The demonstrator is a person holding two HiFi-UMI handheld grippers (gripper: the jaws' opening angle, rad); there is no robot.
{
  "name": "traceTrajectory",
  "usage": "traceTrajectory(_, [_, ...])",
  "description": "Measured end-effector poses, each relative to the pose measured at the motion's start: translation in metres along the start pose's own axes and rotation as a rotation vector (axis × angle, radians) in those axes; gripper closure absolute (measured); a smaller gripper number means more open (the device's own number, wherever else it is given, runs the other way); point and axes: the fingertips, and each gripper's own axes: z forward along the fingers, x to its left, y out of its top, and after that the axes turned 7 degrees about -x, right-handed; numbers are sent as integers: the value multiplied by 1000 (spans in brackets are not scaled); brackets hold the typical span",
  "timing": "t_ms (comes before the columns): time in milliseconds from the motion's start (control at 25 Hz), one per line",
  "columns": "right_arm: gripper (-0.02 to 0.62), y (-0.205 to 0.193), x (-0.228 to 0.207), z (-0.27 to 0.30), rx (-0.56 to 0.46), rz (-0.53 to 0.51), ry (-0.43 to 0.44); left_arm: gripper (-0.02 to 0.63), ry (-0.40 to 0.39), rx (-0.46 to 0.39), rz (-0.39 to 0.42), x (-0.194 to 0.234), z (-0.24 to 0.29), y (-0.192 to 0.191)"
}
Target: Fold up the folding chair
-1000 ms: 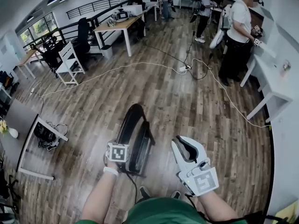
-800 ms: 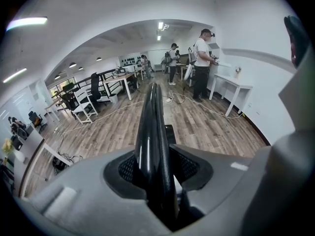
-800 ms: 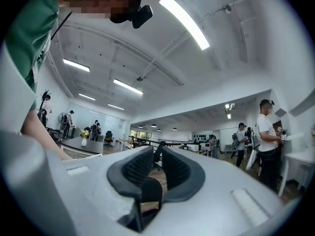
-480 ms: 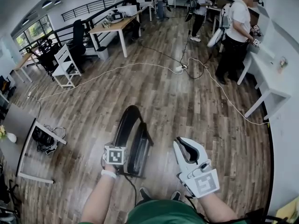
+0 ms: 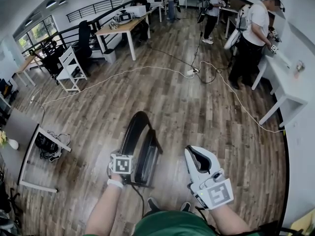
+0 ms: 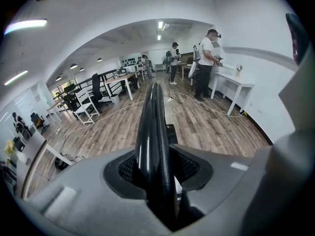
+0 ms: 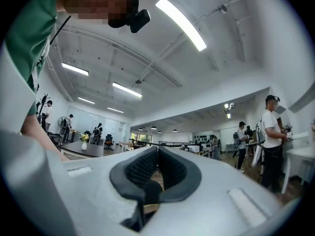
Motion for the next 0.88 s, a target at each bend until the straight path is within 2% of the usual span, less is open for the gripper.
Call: traceTrajectory(880, [584,-1,0,4,-7,11,3,460,-1,1,-1,2,2,-2])
